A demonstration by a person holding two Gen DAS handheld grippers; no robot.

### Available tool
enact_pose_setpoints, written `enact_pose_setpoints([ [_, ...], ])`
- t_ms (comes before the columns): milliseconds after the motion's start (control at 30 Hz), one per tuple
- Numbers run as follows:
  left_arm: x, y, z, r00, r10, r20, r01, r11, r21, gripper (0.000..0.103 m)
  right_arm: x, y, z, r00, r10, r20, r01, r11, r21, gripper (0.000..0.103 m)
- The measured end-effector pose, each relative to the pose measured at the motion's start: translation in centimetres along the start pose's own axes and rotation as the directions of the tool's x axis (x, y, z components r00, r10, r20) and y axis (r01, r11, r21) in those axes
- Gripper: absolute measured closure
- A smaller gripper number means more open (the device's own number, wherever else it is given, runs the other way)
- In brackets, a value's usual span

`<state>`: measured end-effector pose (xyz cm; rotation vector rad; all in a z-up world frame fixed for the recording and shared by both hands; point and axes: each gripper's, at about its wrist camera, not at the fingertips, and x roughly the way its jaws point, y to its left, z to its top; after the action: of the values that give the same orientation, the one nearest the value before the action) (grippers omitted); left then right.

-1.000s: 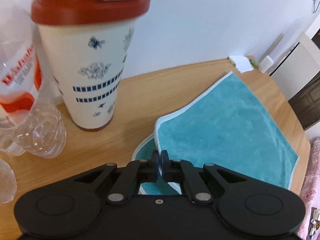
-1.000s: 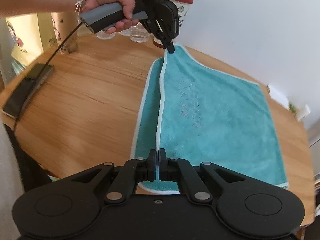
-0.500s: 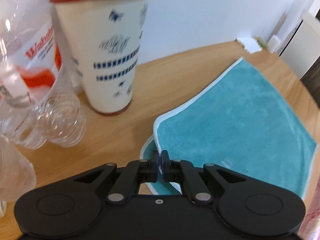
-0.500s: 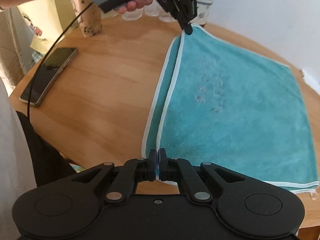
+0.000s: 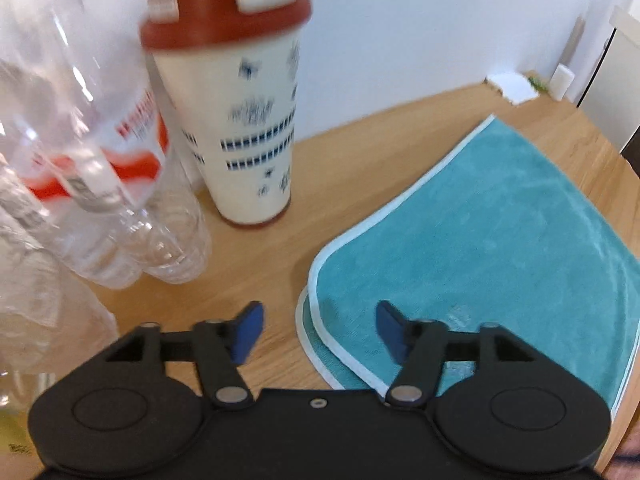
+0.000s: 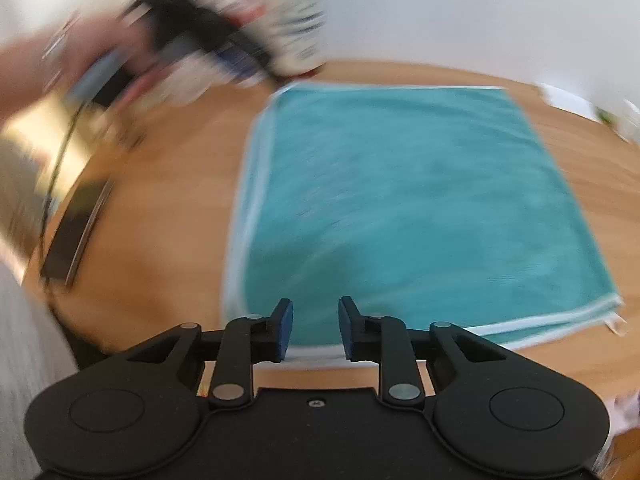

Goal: Fold towel
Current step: 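Open both grippers to release the folded towel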

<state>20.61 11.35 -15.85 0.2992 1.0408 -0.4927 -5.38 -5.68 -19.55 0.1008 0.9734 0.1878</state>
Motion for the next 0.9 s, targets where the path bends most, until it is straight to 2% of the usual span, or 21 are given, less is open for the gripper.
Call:
enact_pose_setpoints([
  [33, -0.3, -0.5, -0.3, 1.000, 0.009, 0.001, -0.009, 1.000, -0.013, 0.035, -0.3, -2.0, 0.6, 1.000, 0.020, 0.019, -0.021, 0.998, 0.060, 0.071],
  [133, -0.3, -2.5, -1.5, 1.000, -0.001, 0.002, 0.001, 0.998, -0.063, 0.033, 0.2, -4.6, 1.9, 0.998, -0.040, 0.047, 0.036, 0.996, 0.082, 0.070],
  [233, 0.4, -4.7, -2.5, 0.999, 0.029, -0.026, -0.031, 0.998, -0.055, 0.033, 2.0, -8.0, 3.3, 0.992, -0.125, 0.022, 0.123, 0.989, 0.075, 0.070],
  [333, 0.9, -6.8, -3.5, 0.997, 0.045, -0.065, -0.050, 0.995, -0.081, 0.033, 3.1, -11.9, 4.2, 0.987, -0.159, -0.017, 0.160, 0.983, 0.087, 0.071],
  [433, 1.5, -8.0, -4.4, 0.985, 0.125, -0.117, -0.138, 0.984, -0.114, 0.033, 3.2, -18.5, 5.2, 0.992, -0.116, -0.047, 0.121, 0.984, 0.127, 0.071],
  [467, 1.6, -8.1, -4.7, 0.978, 0.159, -0.135, -0.177, 0.976, -0.128, 0.033, 3.4, -19.6, 5.3, 0.991, -0.114, -0.065, 0.120, 0.987, 0.103, 0.071],
  [500, 1.7, -8.2, -5.1, 0.968, 0.190, -0.161, -0.216, 0.963, -0.161, 0.033, 3.6, -20.7, 5.3, 0.990, -0.112, -0.082, 0.118, 0.990, 0.078, 0.071],
  [567, 1.9, -8.0, -5.6, 0.963, 0.205, -0.173, -0.243, 0.940, -0.238, 0.027, 3.9, -21.8, 5.2, 0.990, -0.095, -0.107, 0.099, 0.995, 0.027, 0.072],
  [633, 1.6, -7.6, -6.4, 0.958, 0.225, -0.177, -0.274, 0.899, -0.342, 0.023, 3.6, -22.2, 5.3, 0.992, -0.055, -0.114, 0.051, 0.998, -0.037, 0.072],
  [733, 0.7, -7.9, -7.3, 0.938, 0.280, -0.202, -0.341, 0.841, -0.420, 0.024, 3.3, -22.7, 5.5, 0.992, 0.005, -0.129, -0.022, 0.991, -0.132, 0.072],
  [800, -0.3, -8.2, -7.8, 0.931, 0.299, -0.210, -0.363, 0.819, -0.445, 0.023, 2.6, -23.1, 6.0, 0.992, 0.044, -0.114, -0.061, 0.988, -0.144, 0.070],
  [867, -1.8, -8.5, -8.8, 0.929, 0.304, -0.208, -0.369, 0.787, -0.494, 0.023, 1.1, -24.0, 6.7, 0.995, 0.056, -0.081, -0.066, 0.989, -0.129, 0.059],
  [900, -2.7, -8.8, -9.6, 0.929, 0.304, -0.211, -0.370, 0.763, -0.530, 0.023, 0.8, -24.4, 6.8, 0.995, 0.058, -0.081, -0.068, 0.989, -0.130, 0.056],
])
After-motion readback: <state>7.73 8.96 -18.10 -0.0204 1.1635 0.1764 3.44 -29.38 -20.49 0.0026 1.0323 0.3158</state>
